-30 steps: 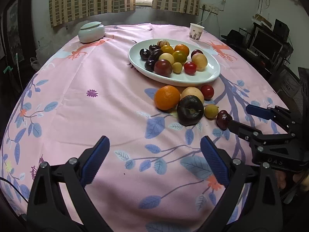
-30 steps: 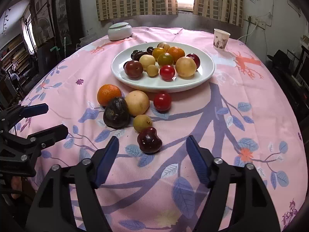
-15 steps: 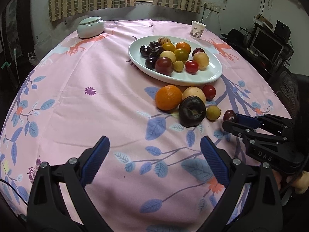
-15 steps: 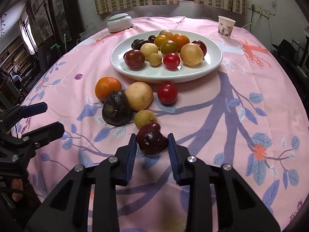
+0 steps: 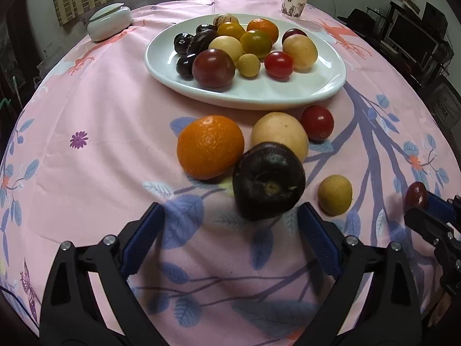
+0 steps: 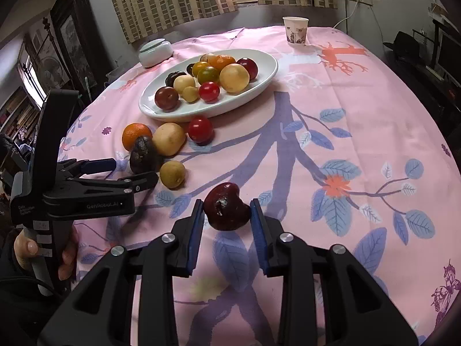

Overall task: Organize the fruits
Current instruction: 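Grasp the large dark plum with the left tool while the right tool grasps a dark red cherry, then carry the plum and cherry onto the white plate and open both tools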

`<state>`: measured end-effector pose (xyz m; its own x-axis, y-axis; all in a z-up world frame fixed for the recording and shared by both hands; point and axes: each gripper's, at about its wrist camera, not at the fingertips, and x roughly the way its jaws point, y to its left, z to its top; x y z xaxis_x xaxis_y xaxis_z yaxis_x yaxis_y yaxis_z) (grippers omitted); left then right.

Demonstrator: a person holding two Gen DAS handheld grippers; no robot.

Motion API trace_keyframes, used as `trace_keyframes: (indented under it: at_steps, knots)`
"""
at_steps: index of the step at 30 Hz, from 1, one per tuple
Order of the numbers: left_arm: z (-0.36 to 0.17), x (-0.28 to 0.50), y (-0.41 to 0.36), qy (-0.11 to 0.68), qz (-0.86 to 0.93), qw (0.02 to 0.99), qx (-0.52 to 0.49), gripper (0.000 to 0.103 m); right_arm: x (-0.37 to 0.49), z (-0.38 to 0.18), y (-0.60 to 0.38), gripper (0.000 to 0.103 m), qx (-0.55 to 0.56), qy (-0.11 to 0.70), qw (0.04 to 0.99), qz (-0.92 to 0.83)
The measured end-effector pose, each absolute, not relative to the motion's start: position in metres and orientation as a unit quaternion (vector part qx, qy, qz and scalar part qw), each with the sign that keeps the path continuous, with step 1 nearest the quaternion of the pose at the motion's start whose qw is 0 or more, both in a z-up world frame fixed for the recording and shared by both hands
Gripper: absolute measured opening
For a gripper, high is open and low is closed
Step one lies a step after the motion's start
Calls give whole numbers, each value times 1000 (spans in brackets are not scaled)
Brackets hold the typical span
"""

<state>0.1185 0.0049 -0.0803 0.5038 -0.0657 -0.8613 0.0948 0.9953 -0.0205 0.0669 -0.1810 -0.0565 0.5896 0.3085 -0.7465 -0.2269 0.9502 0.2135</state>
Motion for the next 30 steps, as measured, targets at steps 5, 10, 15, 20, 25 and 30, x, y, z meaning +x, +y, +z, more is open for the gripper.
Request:
trace_keyframes:
  at_steps: [5, 10, 15, 20, 25, 30]
  knots:
    - [-76, 130, -8, 481, -40, 876, 20, 74, 66, -59, -180, 33, 56, 431, 886, 163]
    - [-66, 123, -2, 475, -58, 878, -1, 46, 62, -55, -178, 33, 53, 428, 887, 165]
    - [-54, 102, 6, 469, -74, 880, -19, 46, 63, -52, -171, 33, 45, 428, 888, 165]
    - [-44, 82, 12, 461, -95, 882, -19, 46, 66, -51, -160, 33, 40, 431, 886, 167]
    - [-31, 70, 15, 445, -114, 888, -10, 46, 70, -50, -150, 33, 33, 434, 884, 171]
    - [-22, 77, 23, 441, -105, 891, -8, 46, 75, -50, -146, 33, 29, 437, 882, 172]
